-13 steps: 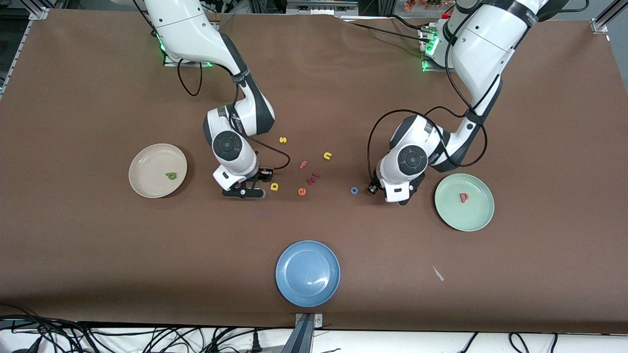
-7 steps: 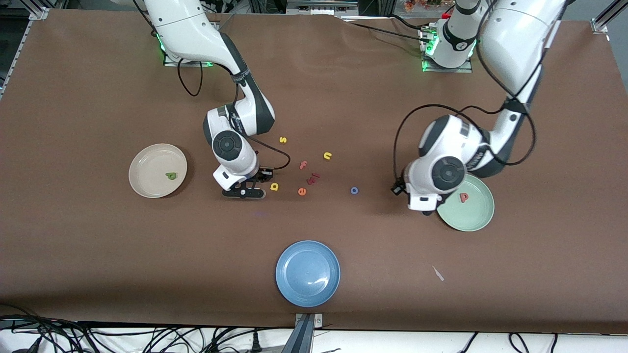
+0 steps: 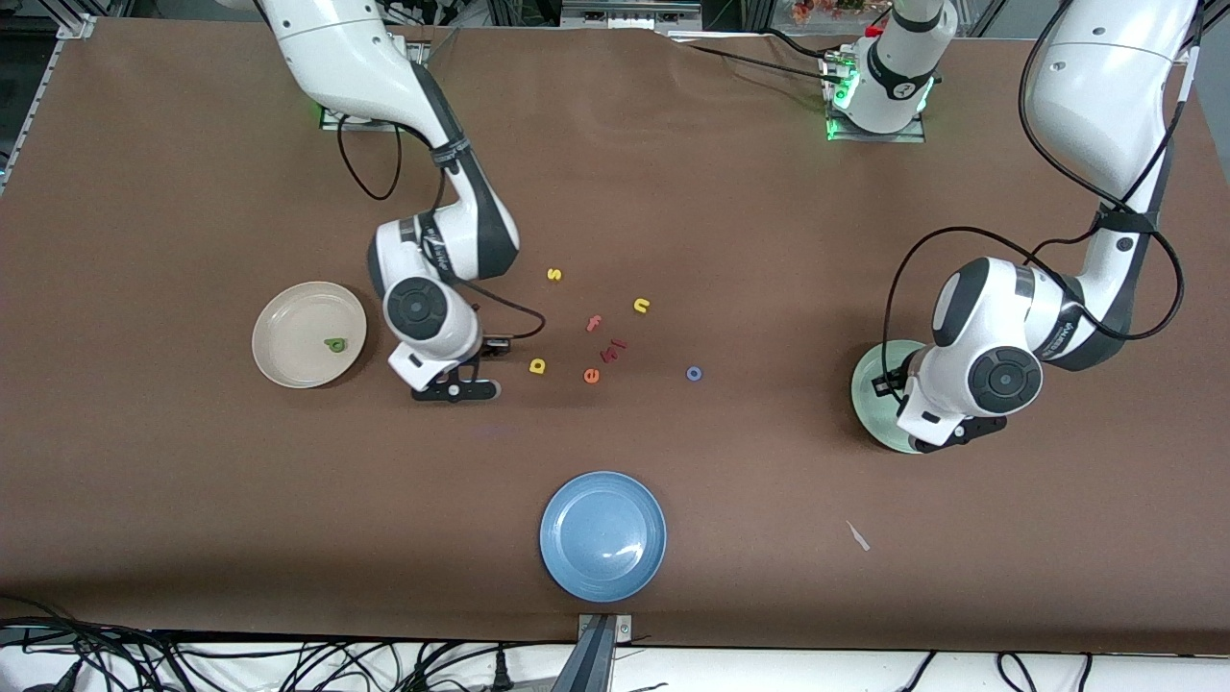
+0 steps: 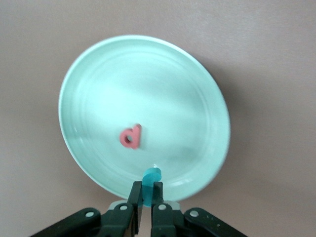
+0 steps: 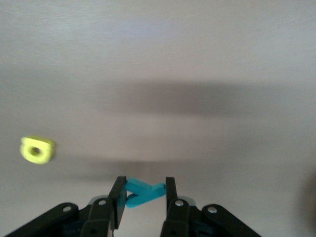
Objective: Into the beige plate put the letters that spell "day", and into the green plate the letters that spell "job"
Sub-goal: 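Drop cyan j on the green plate while the right gripper carries cyan y, then release cyan y on the cream plate while the left gripper reaches blue o, then grasp blue o with the left gripper while the right gripper grasps yellow o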
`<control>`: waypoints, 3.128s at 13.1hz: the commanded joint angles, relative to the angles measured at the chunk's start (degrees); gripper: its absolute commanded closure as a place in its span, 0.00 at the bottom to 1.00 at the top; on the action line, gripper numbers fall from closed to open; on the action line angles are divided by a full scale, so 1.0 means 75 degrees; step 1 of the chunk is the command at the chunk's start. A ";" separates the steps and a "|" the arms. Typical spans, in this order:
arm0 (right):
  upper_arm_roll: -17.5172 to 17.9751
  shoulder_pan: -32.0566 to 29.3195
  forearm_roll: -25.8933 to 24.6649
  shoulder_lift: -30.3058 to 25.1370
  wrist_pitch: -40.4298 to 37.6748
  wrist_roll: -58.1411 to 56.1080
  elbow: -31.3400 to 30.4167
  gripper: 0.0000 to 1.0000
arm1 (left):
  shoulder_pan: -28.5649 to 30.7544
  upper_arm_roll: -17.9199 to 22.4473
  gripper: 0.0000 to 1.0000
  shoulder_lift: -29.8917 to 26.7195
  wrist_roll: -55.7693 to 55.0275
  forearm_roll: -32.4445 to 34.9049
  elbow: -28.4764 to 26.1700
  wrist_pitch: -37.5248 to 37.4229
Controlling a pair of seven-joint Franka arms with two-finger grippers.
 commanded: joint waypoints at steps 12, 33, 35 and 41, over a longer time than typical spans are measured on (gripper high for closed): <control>-0.2014 -0.0114 -0.0064 -0.1936 0.1738 -0.4698 -0.3480 0.01 | 0.0199 -0.1758 0.00 0.0313 0.0399 -0.0011 0.0356 0.0168; 0.0705 0.0050 0.0639 0.0653 0.1386 0.2627 0.0727 0.00 | -0.2122 -0.1678 0.29 0.1883 -0.0422 0.1067 0.0708 0.2617; 0.0856 0.0061 0.0628 0.0771 0.1410 0.2732 0.0774 0.00 | -0.2122 -0.1667 0.34 0.1895 -0.0422 0.1090 0.0661 0.2617; 0.0916 0.0085 0.0581 0.1147 0.1398 0.2745 0.1150 0.01 | -0.2134 -0.1631 0.52 0.1941 -0.0422 0.1090 0.0673 0.2617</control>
